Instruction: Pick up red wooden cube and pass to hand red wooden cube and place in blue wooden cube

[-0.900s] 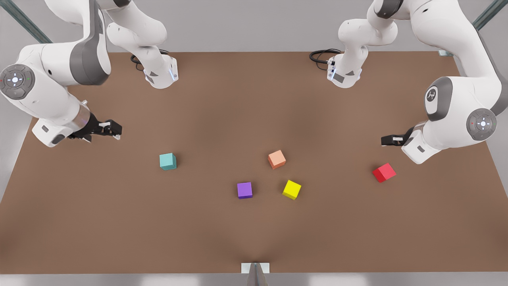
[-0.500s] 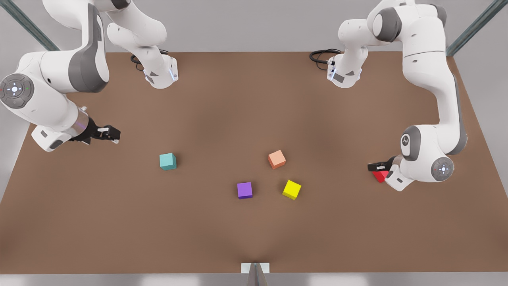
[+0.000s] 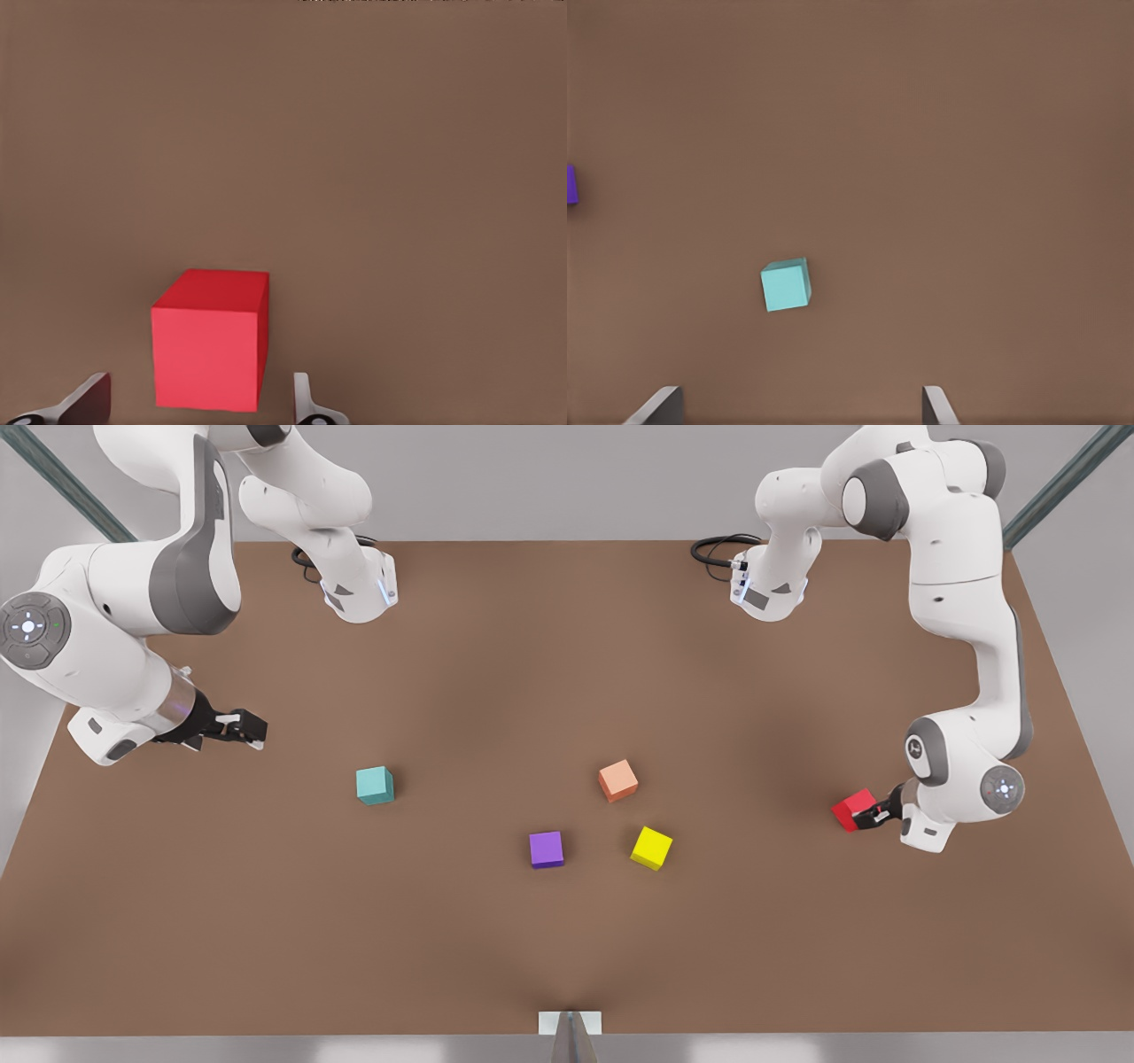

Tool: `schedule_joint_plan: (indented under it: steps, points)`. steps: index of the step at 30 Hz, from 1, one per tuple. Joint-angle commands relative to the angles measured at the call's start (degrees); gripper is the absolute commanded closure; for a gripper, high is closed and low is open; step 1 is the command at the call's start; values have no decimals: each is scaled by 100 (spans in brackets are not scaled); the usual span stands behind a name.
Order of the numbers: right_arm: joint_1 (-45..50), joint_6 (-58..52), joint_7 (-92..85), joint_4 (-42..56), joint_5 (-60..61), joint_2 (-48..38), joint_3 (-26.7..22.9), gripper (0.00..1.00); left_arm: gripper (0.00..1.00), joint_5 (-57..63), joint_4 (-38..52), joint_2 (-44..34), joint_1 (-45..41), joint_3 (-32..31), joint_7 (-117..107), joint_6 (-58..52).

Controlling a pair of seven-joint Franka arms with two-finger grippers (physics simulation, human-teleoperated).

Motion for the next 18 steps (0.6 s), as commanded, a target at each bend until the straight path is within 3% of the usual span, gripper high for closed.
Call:
schedule_joint_plan:
  steps: [1, 18]
  points:
    - [1, 6, 80, -3, 5, -2, 2, 0, 0, 0, -48, 37, -2, 1, -680, 244]
    - [10, -37, 88, -73, 31, -11, 2, 0, 0, -237, -391, 468, -2, 1, -662, 903]
